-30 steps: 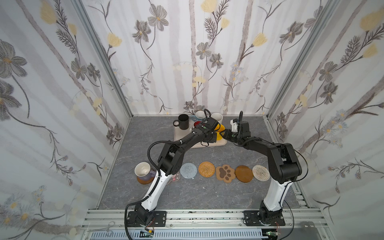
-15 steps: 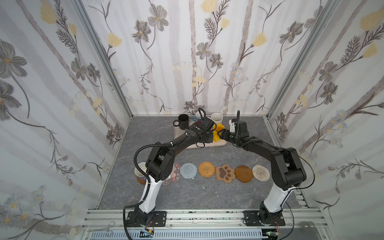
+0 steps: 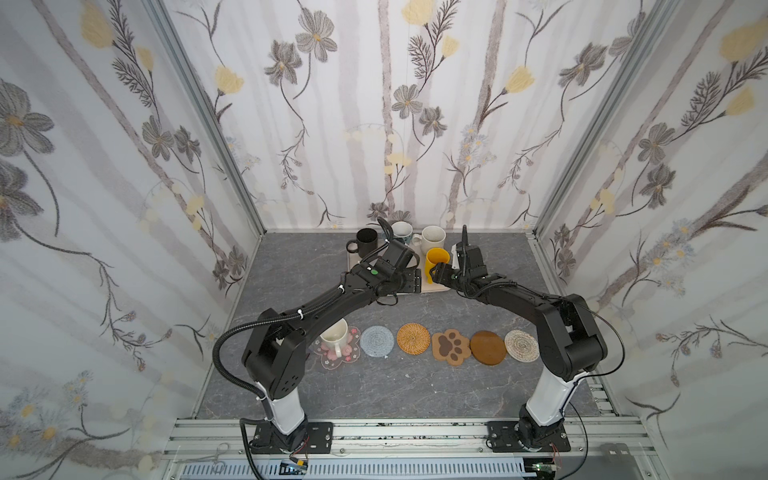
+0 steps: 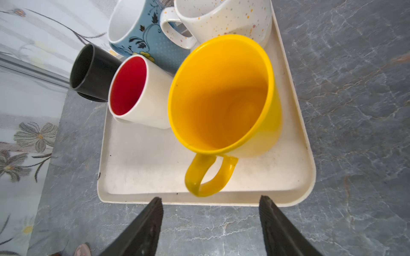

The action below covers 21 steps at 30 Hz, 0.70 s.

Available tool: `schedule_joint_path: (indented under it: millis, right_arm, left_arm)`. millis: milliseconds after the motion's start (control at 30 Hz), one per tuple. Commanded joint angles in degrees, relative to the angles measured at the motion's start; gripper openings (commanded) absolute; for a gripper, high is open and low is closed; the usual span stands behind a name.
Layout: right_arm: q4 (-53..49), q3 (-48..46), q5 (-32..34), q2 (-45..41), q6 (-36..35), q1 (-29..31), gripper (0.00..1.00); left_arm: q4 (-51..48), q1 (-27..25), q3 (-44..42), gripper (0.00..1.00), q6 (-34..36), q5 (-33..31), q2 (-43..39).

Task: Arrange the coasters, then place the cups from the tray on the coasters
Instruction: 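Grasp the yellow mug rim with the right gripper while the left hovers nearby, then lift the yellow mug with the right gripper while the left gripper draws back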

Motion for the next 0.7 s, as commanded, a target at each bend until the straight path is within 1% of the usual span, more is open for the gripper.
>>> schedule_joint_path:
  millis: [0, 67, 267, 467, 567, 600, 667]
  right_arm:
    - [1.1, 0.6, 2.07, 1.26, 1.84, 0.27, 0.69]
    - [1.15, 1.24, 2.5, 1.94, 1.87, 0.57, 0.68]
    - [-0.39, 2.81, 5.08, 2.71, 1.53, 1.73, 0.69]
    - [-3.76, 5.66, 8.03, 4.6, 0.03, 1.98, 0.7]
    - [-6.94, 8.56, 10.73, 6.32, -0.91, 2.43, 0.71]
    - [-7.94, 9.47, 11.5, 6.88, -1.1, 2.68, 0.71]
    - [-10.11, 11.62, 13.26, 8.25, -1.66, 3.25, 0.71]
  left_arm:
    - [2.56, 0.14, -1.9, 0.92, 0.86, 0.12, -4.58]
    - [2.47, 0.95, -3.36, 1.0, 1.05, 0.13, -7.88]
    - [2.36, 4.09, -7.89, 1.0, 1.44, 1.12, -15.95]
    - [1.62, 7.7, -12.27, 1.0, 2.71, 4.17, -22.08]
    - [1.35, 10.03, -13.66, 1.0, 3.83, 4.55, -25.17]
    - [1.33, 10.85, -14.08, 1.0, 3.85, 4.63, -25.29]
    - [1.49, 12.46, -15.19, 1.0, 3.22, 4.3, -28.25]
